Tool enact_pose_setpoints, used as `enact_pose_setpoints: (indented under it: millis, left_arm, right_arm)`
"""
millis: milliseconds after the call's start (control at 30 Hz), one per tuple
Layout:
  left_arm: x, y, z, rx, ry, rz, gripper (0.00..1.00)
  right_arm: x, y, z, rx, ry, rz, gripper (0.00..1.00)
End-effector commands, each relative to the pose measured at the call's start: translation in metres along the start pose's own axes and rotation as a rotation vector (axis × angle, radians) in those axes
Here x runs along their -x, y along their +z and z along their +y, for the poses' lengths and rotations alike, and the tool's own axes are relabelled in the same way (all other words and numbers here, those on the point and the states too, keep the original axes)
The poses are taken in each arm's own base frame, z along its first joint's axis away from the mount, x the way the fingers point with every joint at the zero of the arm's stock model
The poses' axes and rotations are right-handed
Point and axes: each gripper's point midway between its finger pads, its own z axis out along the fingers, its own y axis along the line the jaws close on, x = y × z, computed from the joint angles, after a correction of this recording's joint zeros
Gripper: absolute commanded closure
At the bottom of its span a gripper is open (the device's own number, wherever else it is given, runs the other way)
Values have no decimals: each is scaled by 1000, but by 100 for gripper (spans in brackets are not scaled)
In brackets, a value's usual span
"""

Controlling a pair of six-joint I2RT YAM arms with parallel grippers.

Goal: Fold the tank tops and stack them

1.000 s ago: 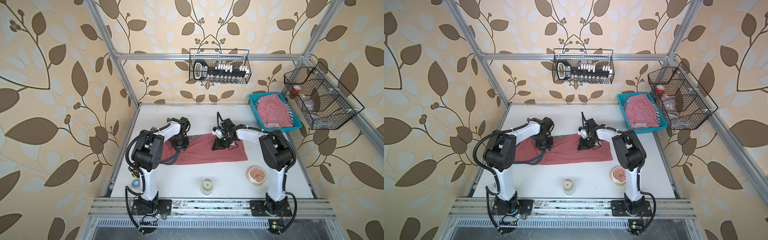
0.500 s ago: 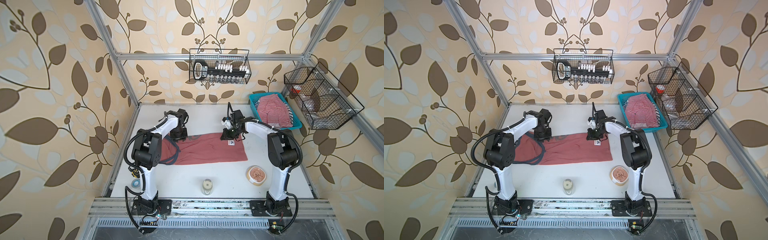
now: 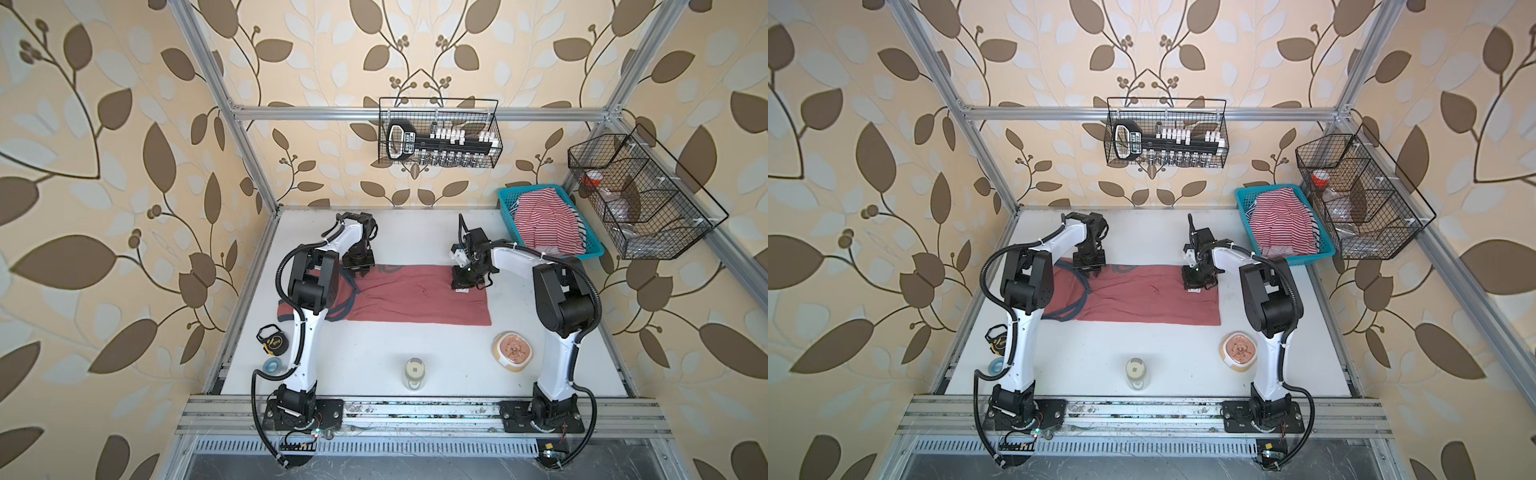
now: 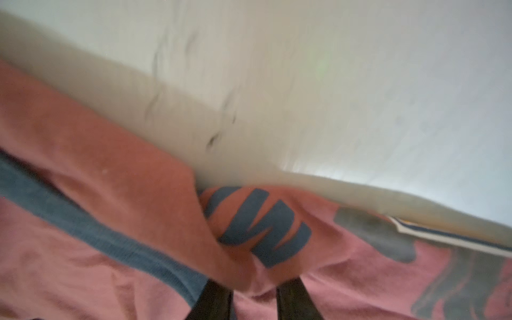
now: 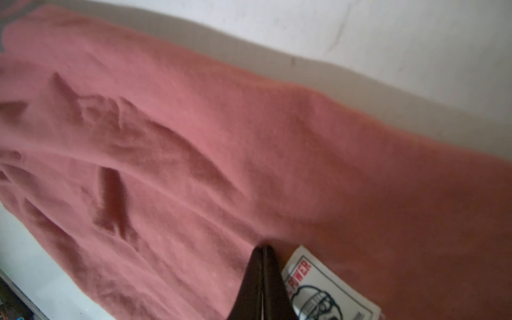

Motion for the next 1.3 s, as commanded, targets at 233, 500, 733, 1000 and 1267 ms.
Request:
enact_pose_setpoints:
  millis: [233,500,733,1000,1267]
  left_arm:
    - [69,32,-58,-203,13,-75,73]
    - [113,32,-126,-554,-103,-176,78]
    - [139,31,-176,-772,-170,-227,81]
    - [151,21,-228,-944,-183,-308,82]
    - [150,14,-251,-1010,-175,-348,81]
  right_arm:
    - [-77,17,10,21,82,153,97]
    - [-118,38,62,179,115,216,98]
    - [-132,46,89,230,122,238,97]
    - [-140,53,110,273,132,253,96]
    - [-148,59,133,326,135,278,93]
